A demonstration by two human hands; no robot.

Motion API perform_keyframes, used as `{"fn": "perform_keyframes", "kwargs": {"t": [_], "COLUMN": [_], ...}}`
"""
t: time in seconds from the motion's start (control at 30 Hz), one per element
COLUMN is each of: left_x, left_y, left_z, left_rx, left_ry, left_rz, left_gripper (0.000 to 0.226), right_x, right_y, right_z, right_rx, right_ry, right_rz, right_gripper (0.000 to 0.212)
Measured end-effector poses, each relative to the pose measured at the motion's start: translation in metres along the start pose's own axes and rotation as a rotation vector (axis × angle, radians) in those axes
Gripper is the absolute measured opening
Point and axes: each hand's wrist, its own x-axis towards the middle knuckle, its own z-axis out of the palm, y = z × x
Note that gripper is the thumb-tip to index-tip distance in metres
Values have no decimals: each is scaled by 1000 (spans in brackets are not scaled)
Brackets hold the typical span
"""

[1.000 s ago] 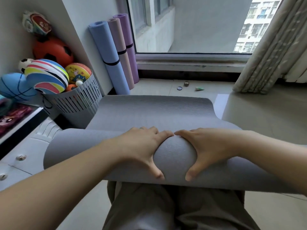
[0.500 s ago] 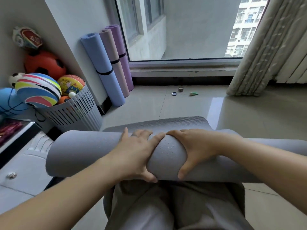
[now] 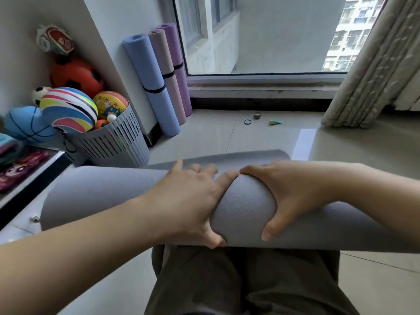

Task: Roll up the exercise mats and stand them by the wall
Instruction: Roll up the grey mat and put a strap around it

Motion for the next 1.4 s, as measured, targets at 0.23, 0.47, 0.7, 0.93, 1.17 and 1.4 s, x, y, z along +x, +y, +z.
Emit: {"fn": "perform_keyframes", "kwargs": {"t": [0.23, 0.47, 0.7, 0.93, 1.17, 1.4], "left_x": [5, 47, 42, 20, 30, 9], "left_y": [3, -35, -32, -2, -12, -9], "left_z": [28, 17, 5, 42, 32, -16], "left_rx": [-163, -468, -392, -8, -75, -75], "left_ry": [-179, -505, -224, -70, 32, 151], "left_rz": [5, -37, -41, -133, -91, -24], "left_gripper": [107, 109, 77, 114, 109, 100], "right_x": [7, 3, 30, 48, 33, 1], "right_y": [-4, -27, 1, 2, -20, -29], "right_z": [30, 45, 22, 14, 39, -1], "right_rx": [84, -264, 2, 40, -206, -272], "right_ry": [-82, 112, 33, -34, 342, 390], "right_rz": [38, 43, 86, 159, 172, 96], "right_gripper": [110, 124, 114, 123, 104, 105]}}
